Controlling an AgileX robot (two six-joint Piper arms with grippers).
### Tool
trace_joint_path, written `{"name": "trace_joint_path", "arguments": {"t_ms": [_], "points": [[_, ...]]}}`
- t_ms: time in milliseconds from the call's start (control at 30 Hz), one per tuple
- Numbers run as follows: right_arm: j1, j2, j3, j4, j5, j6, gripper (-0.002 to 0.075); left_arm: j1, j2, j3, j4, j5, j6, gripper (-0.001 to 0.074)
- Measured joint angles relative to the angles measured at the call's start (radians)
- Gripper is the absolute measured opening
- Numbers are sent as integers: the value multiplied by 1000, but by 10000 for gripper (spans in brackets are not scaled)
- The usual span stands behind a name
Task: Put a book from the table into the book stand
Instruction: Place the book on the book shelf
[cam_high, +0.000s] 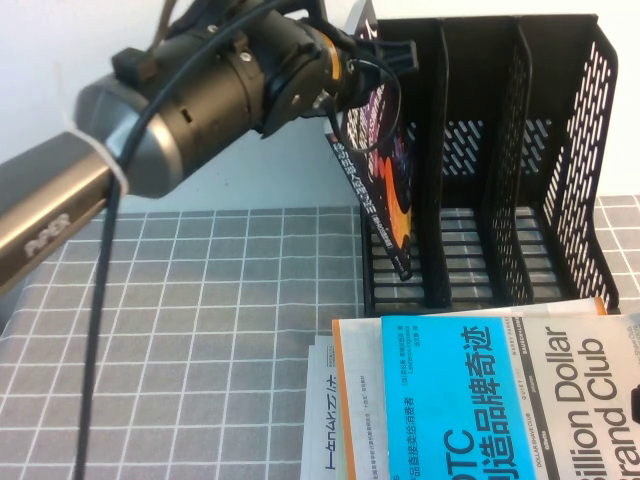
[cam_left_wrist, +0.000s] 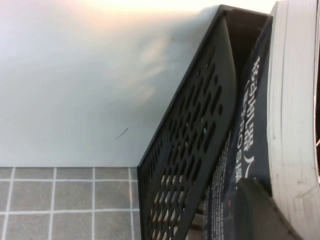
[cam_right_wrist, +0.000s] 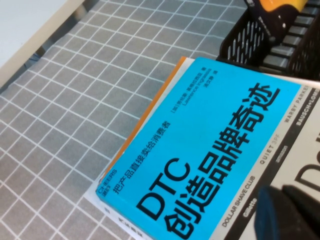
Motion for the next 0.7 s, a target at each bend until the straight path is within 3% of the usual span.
{"name": "trace_joint_path", "arguments": {"t_ms": [367,567,633,700], "points": [[0,0,0,5,-12,2,-3,0,97,-13,-53,-27,-2,130],[0,0,10,6,-10,2,-3,0,96,-23,-59,-59,34,404],[0,0,15,4,5,2,-3,0,86,-23,-89,-47,91,451],[0,0,17,-5,48,0,-3,0,64,-23,-129,-9,192,443]]}}
